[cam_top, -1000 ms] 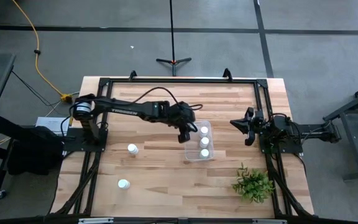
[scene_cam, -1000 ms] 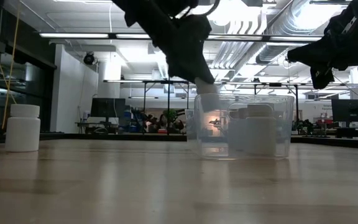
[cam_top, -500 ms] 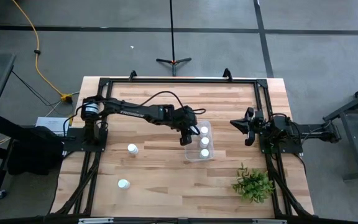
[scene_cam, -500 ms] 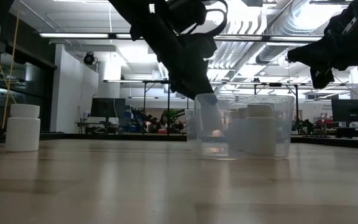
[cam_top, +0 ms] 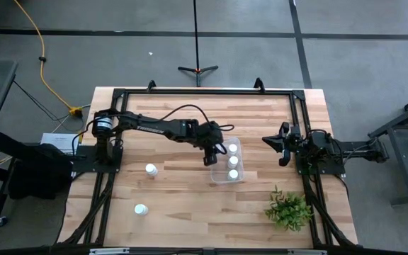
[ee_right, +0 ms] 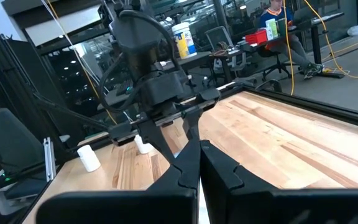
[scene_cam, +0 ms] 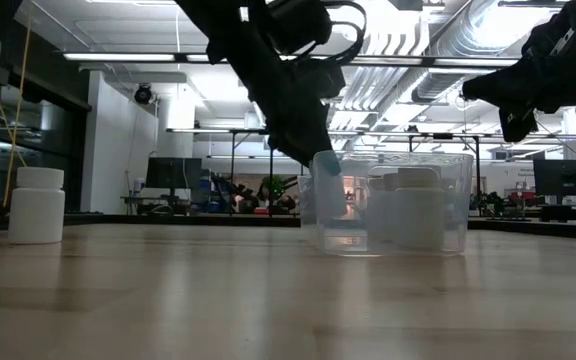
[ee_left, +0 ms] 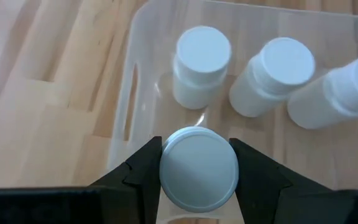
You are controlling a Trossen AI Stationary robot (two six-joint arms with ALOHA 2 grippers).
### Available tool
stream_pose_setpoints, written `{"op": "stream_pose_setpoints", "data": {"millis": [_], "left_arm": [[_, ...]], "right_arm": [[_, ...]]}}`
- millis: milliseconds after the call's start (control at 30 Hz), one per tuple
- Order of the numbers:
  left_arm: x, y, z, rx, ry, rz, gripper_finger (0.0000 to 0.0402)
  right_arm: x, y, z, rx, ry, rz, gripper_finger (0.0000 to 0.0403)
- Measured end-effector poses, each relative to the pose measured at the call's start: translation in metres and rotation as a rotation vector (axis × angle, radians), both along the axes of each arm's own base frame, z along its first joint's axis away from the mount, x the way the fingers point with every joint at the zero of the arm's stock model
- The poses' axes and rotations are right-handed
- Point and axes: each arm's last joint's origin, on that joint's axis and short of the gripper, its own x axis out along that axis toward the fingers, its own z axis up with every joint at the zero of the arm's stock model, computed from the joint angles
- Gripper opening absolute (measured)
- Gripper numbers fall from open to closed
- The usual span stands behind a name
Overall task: Pick and place pill bottles into a basket
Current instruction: Put the top pill bottle into the bin
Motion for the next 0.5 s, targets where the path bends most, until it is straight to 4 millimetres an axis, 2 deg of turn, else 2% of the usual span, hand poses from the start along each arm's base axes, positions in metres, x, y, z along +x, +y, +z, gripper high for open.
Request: {"op": "stream_pose_setpoints", "data": {"millis": [500], "left_arm": [[0.004,-0.001,-0.012,-0.031,0.02,-0.015,0.0202]], "right_arm": [[0.0,0.0,0.0,0.0,0.0,0.0,0.0]]}}
